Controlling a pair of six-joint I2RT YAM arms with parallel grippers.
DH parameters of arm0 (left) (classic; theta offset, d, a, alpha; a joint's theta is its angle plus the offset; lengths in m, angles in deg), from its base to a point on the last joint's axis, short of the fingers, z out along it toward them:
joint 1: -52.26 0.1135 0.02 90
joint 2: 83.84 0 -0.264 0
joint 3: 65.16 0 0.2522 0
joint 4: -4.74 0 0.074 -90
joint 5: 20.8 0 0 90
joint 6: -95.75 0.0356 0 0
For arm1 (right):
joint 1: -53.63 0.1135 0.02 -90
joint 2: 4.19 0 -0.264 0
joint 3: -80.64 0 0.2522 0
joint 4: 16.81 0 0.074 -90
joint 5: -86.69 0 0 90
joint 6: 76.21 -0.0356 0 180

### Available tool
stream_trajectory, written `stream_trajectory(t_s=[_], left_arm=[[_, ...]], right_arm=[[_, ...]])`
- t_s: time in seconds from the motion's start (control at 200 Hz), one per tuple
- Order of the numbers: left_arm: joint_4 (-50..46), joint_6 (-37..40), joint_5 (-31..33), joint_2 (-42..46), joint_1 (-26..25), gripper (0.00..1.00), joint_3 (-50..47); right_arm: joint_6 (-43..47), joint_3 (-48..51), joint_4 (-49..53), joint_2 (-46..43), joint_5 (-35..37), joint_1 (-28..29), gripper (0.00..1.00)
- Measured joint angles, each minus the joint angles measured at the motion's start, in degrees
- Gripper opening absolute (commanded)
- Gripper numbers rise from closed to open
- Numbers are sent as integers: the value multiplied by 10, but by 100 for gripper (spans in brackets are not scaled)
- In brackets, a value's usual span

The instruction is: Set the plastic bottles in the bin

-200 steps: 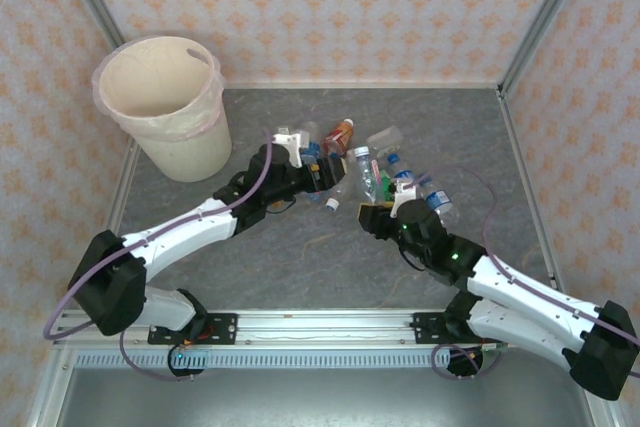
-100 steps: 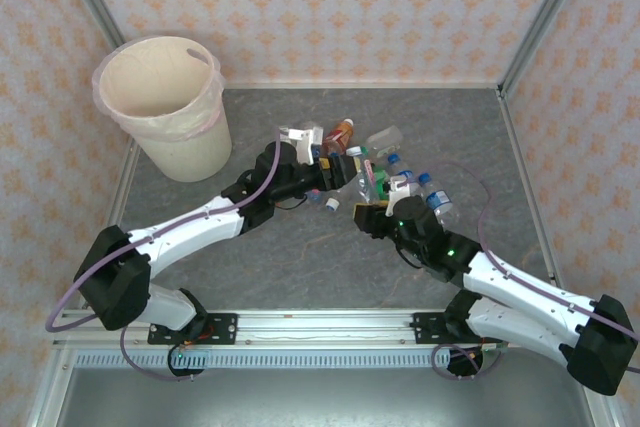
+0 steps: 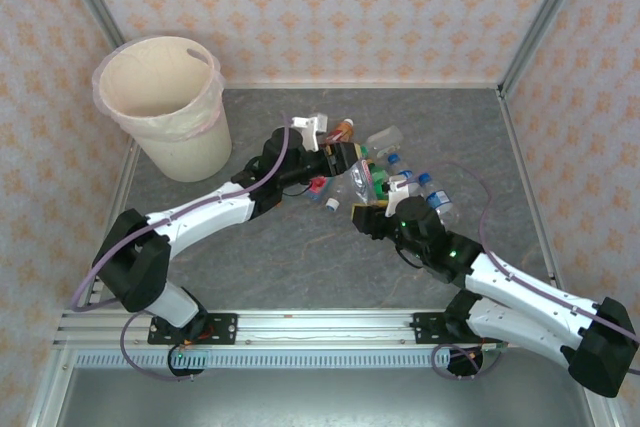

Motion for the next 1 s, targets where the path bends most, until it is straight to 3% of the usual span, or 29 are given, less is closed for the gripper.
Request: stream_trajectory(t_s=[0.2, 0.33, 0.541, 0.676, 1.001], left_arm=[[11, 0, -16, 0, 0, 39, 0], [12, 0, -19, 0, 1, 31, 0], [2, 13, -15, 16, 0, 29, 1], [-21, 28, 4, 35, 1, 29, 2], [-125, 64, 65, 104, 58, 31, 40]], right_arm=[[0, 0, -1, 0, 0, 0, 47], [0, 0, -1, 0, -1, 0, 56], [-8, 0, -3, -6, -1, 0, 77], [-16, 0, -7, -26, 8, 0, 100], [-13, -31, -11, -50, 28, 0, 100]])
